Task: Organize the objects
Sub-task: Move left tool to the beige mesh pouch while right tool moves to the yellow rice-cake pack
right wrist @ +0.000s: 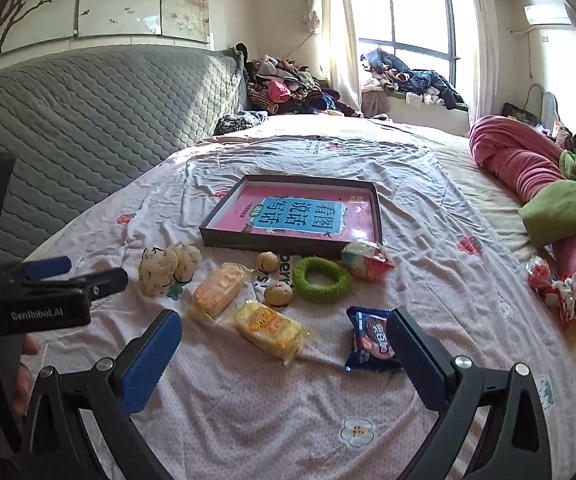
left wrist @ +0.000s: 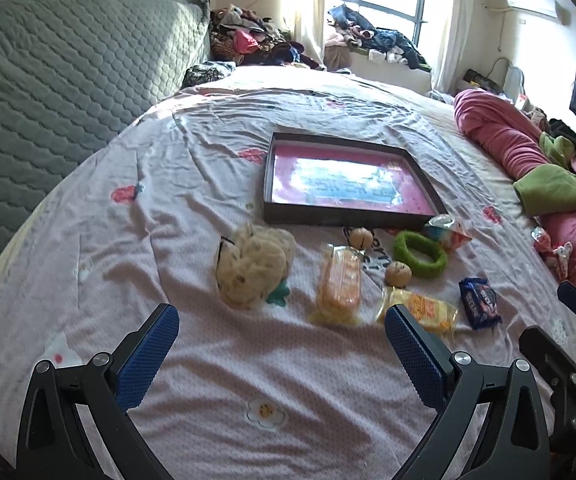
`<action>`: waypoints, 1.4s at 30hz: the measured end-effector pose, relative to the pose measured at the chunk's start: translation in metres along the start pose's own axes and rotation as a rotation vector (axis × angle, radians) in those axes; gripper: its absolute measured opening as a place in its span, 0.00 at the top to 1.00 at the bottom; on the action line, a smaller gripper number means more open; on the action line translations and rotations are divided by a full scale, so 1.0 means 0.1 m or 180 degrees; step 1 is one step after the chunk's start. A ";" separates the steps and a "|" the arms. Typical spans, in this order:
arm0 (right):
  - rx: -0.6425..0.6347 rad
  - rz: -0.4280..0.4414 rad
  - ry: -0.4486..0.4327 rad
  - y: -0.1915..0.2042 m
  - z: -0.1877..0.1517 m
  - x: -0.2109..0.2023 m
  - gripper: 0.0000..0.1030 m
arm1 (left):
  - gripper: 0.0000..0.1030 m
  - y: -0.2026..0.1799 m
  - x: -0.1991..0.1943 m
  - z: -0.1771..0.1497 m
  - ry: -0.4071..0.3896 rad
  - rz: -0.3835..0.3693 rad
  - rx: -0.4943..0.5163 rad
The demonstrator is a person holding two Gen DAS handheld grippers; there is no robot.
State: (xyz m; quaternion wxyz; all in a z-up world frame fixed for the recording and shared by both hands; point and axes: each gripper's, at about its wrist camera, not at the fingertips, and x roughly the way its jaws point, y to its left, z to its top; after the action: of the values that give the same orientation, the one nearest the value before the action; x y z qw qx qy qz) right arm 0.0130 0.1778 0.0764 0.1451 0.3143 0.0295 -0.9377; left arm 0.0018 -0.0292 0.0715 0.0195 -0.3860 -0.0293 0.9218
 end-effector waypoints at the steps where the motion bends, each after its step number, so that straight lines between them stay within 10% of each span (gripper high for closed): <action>1: -0.0023 0.0004 0.0007 0.01 0.01 0.02 0.00 | 0.00 0.01 0.01 0.02 -0.0004 0.0008 0.0013; 42: -0.0608 0.0123 0.1154 0.22 -0.12 1.54 0.00 | 0.00 0.24 1.51 0.27 0.0421 0.0147 0.0132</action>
State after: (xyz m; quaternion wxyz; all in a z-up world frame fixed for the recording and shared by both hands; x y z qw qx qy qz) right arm -0.0907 0.1194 -0.0240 0.1845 0.4632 0.1379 -0.8558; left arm -0.1238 -0.0454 -0.0188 0.0081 -0.4461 0.0000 0.8950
